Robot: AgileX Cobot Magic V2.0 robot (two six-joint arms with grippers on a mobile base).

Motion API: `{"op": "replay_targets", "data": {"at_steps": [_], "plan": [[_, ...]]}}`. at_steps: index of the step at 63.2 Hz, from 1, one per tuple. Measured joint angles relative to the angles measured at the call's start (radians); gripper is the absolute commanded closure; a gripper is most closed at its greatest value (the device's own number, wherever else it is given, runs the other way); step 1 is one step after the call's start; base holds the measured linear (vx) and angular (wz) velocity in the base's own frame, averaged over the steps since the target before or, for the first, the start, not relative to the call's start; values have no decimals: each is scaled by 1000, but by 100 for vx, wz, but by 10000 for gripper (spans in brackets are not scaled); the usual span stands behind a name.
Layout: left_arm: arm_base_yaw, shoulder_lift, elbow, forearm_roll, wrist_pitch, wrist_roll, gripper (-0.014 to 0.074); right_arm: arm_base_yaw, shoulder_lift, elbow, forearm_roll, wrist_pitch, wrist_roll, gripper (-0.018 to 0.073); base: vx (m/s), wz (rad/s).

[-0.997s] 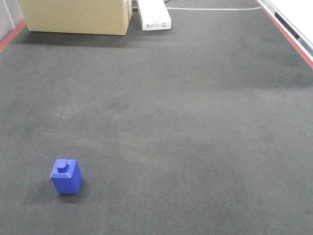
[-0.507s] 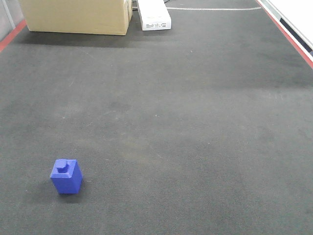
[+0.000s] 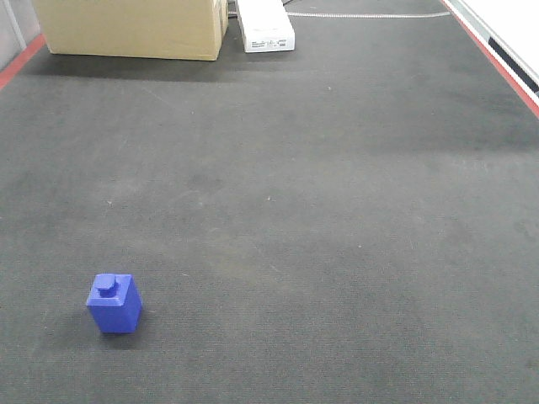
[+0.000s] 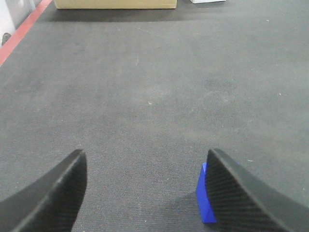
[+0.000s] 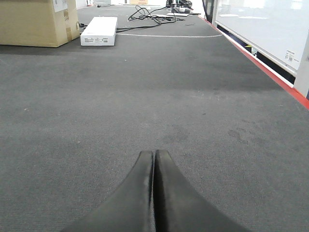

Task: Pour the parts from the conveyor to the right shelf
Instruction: 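Lower the left gripper over the blue block and close on it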

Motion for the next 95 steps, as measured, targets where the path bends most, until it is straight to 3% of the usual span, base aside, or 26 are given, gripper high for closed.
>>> {"op": "replay_targets", "data": {"at_steps": [31, 47, 71, 95], "plan": [[0, 503, -441, -24, 444, 6, 97, 0, 0, 0, 0, -1, 0, 568, 0, 0], [-30, 721, -582, -61, 476, 16, 97, 0, 0, 0, 0, 0, 0, 568, 0, 0], [-238, 983, -729, -90, 558, -2, 114, 0, 0, 0, 0, 0, 0, 568, 0, 0], [-255, 1156, -787, -90, 627, -41, 114, 0, 0, 0, 0, -1, 0, 568, 0, 0]]}}
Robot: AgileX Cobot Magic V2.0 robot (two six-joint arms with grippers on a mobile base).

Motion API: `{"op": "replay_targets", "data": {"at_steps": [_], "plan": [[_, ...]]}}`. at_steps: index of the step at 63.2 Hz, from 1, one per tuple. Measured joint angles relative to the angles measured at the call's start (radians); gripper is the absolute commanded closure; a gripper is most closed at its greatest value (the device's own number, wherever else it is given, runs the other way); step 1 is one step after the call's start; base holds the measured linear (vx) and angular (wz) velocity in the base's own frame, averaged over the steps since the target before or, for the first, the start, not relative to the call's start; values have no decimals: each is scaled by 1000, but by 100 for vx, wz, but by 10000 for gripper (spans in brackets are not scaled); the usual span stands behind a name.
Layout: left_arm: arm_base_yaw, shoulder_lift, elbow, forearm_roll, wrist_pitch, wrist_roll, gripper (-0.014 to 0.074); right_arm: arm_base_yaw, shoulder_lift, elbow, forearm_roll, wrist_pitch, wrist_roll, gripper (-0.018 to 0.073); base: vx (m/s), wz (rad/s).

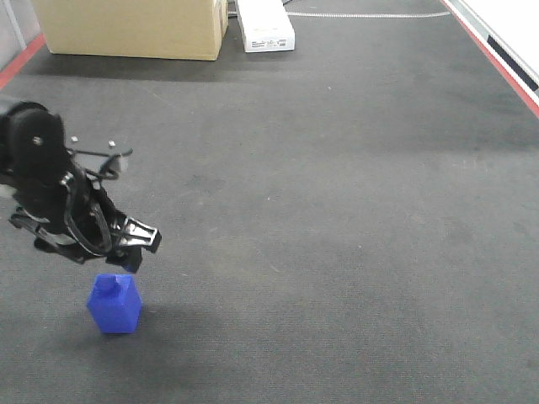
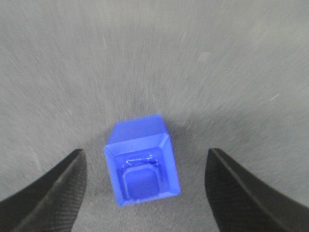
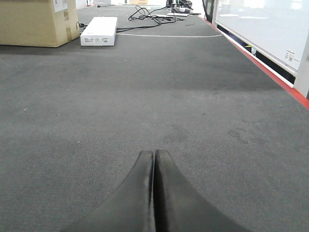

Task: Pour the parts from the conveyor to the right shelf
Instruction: 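Lower the left gripper over the blue block and close on it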

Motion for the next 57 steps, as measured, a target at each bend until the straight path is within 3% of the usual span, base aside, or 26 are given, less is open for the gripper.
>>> {"op": "replay_targets", "data": {"at_steps": [30, 57], "plan": [[0, 58, -2, 0, 20, -31, 120, 0, 0, 0, 0, 1, 0, 568, 0, 0], [0, 137, -4, -8, 32, -34, 262, 0, 0, 0, 0, 0, 0, 568, 0, 0]]}}
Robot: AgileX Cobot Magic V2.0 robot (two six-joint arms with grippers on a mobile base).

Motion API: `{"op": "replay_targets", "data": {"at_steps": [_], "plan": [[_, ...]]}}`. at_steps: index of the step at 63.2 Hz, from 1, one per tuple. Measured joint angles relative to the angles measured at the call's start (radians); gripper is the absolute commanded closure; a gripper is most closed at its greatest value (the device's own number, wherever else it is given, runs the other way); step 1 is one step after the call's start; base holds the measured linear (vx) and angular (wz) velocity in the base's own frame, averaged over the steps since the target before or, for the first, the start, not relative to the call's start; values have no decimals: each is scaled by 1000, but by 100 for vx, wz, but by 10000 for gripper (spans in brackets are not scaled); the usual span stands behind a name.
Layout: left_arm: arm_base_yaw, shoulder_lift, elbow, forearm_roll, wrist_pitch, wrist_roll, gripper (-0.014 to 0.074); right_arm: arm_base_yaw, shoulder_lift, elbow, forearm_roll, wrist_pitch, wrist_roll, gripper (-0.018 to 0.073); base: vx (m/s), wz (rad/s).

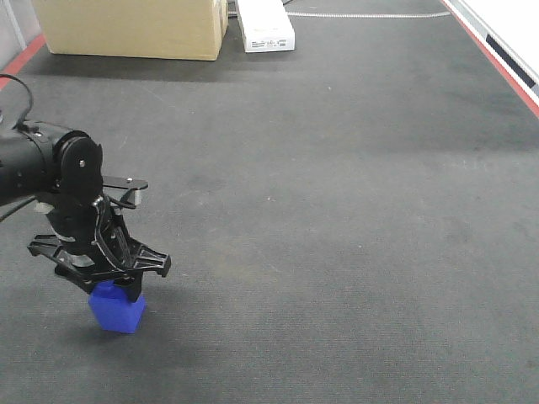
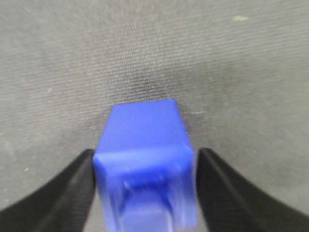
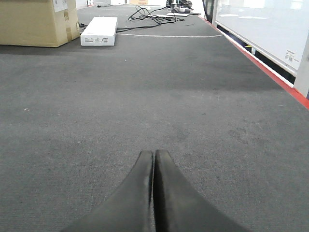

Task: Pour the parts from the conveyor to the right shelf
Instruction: 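Lower the left gripper over the blue block and close on it, then lift the blue block off the conveyor with the left gripper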

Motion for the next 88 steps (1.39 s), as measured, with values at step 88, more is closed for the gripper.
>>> {"op": "replay_targets", "data": {"at_steps": [88], "plan": [[0, -1243, 629, 199, -501, -25, 603, 0, 0, 0, 0, 0, 0, 568, 0, 0]]}}
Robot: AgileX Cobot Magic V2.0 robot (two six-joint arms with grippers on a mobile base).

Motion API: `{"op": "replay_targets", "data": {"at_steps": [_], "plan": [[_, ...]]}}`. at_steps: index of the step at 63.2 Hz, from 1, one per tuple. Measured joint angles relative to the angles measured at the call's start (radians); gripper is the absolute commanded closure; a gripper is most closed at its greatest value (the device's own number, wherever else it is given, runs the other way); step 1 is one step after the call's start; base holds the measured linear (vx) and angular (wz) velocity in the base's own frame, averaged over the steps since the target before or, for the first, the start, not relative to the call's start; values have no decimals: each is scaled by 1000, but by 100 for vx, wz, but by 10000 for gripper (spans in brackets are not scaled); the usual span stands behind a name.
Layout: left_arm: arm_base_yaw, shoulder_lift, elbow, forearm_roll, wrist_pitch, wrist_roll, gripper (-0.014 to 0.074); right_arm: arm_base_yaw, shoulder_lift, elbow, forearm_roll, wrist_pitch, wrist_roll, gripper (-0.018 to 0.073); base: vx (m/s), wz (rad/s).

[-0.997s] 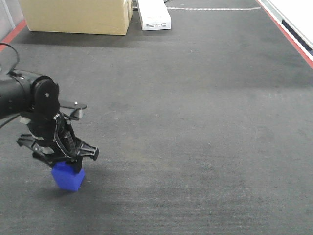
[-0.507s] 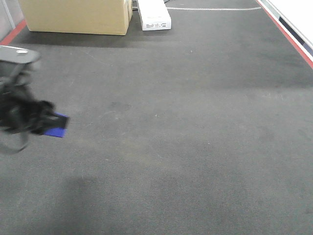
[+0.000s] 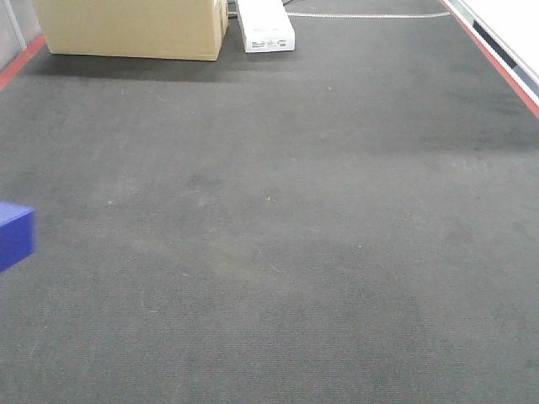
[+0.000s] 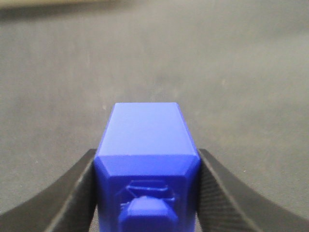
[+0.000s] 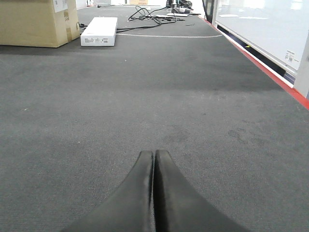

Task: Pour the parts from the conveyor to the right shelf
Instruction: 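Lift the blue block off the conveyor with the left gripper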

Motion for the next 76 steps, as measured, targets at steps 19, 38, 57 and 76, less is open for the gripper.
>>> {"op": "replay_targets", "data": {"at_steps": [19, 38, 57, 76], "plan": [[0, -370, 189, 10, -2, -1, 603, 0, 0, 0, 0, 1, 0, 568, 0, 0], [0, -479, 239, 29, -2, -1, 603, 0, 0, 0, 0, 1, 0, 568, 0, 0], [0, -479, 239, 29, -2, -1, 603, 0, 0, 0, 0, 1, 0, 568, 0, 0], [0, -479, 239, 29, -2, -1, 603, 0, 0, 0, 0, 1, 0, 568, 0, 0]]}}
